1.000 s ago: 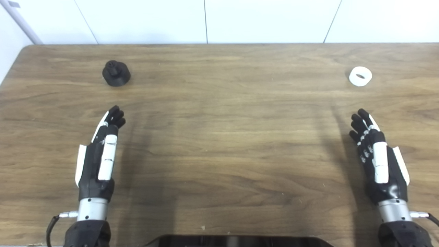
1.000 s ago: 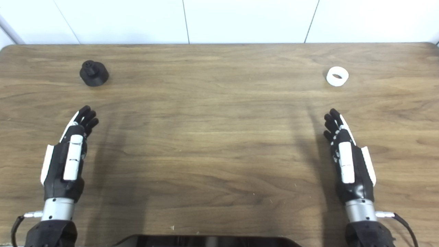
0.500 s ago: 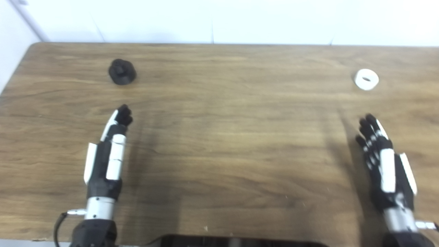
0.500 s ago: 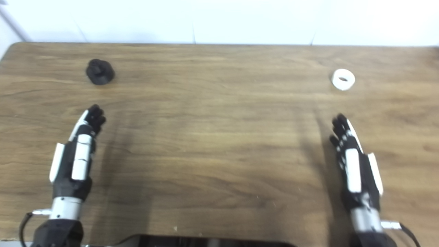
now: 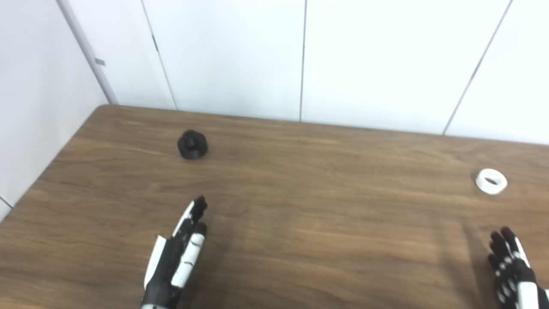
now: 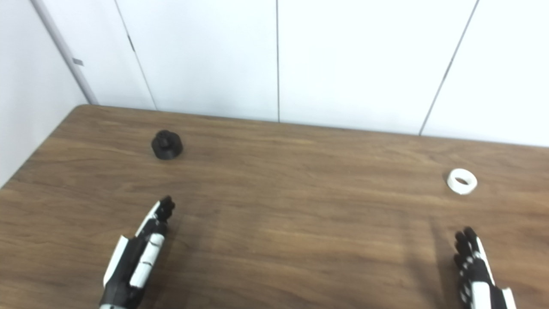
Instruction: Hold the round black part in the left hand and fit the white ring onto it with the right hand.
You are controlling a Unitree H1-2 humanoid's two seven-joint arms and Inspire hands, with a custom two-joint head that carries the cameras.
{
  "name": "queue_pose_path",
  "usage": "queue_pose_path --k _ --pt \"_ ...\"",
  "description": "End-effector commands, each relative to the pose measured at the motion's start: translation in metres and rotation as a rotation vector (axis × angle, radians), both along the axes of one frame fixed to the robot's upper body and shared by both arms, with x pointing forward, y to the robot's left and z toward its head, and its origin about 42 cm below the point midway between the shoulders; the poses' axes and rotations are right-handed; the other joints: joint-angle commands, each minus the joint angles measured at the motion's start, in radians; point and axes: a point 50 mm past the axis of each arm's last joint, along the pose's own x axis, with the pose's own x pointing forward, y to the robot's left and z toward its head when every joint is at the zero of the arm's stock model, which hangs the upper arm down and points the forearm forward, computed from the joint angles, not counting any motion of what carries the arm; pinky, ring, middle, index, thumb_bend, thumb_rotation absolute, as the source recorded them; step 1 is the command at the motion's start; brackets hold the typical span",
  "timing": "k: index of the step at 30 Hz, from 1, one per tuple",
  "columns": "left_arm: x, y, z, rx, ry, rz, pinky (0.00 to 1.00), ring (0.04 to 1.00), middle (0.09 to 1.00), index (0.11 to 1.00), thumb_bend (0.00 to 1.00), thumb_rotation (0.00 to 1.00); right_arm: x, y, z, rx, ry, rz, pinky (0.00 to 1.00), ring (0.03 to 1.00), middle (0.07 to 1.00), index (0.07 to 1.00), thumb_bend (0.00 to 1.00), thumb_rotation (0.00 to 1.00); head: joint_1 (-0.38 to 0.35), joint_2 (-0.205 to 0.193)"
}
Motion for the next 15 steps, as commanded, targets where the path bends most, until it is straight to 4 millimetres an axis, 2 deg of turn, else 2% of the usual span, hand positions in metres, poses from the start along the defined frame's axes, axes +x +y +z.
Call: queue_pose_path --k 1,6,9,12,15 --pt "-0.0045 -0.0111 -0.0007 -0.027 -0.027 0.025 1.00 0.996 0.963 0.971 0.58 0.87 -0.0020 -0.0070 -0.0034 -0.014 -0.001 -0.011 1.00 0.992 0.966 0.970 0.52 1.00 0.003 -0.004" --pt "-0.0038 -0.0131 -0.0018 -0.017 -0.031 0.028 1.00 0.994 0.965 0.967 0.59 0.87 -0.0016 -0.0083 -0.0063 -0.011 -0.001 -0.019 1.00 0.995 0.966 0.964 0.54 1.00 0.005 -0.007" --pt "-0.0030 -0.0126 -0.0028 -0.015 -0.037 0.031 1.00 0.997 0.965 0.966 0.59 0.87 -0.0005 -0.0077 -0.0070 -0.007 -0.004 -0.014 1.00 0.998 0.967 0.966 0.54 1.00 -0.030 0.000" --pt "-0.0035 -0.0127 -0.0026 -0.024 -0.040 0.036 1.00 1.000 0.968 0.976 0.58 0.86 -0.0007 -0.0069 -0.0055 -0.023 -0.002 -0.018 1.00 0.997 0.968 0.972 0.52 1.00 -0.030 0.000" --pt "-0.0046 -0.0123 -0.0010 -0.025 -0.046 0.039 1.00 1.000 0.969 0.981 0.60 0.73 -0.0011 -0.0070 -0.0052 -0.044 -0.002 -0.030 1.00 0.991 0.961 0.966 0.52 1.00 -0.051 0.006"
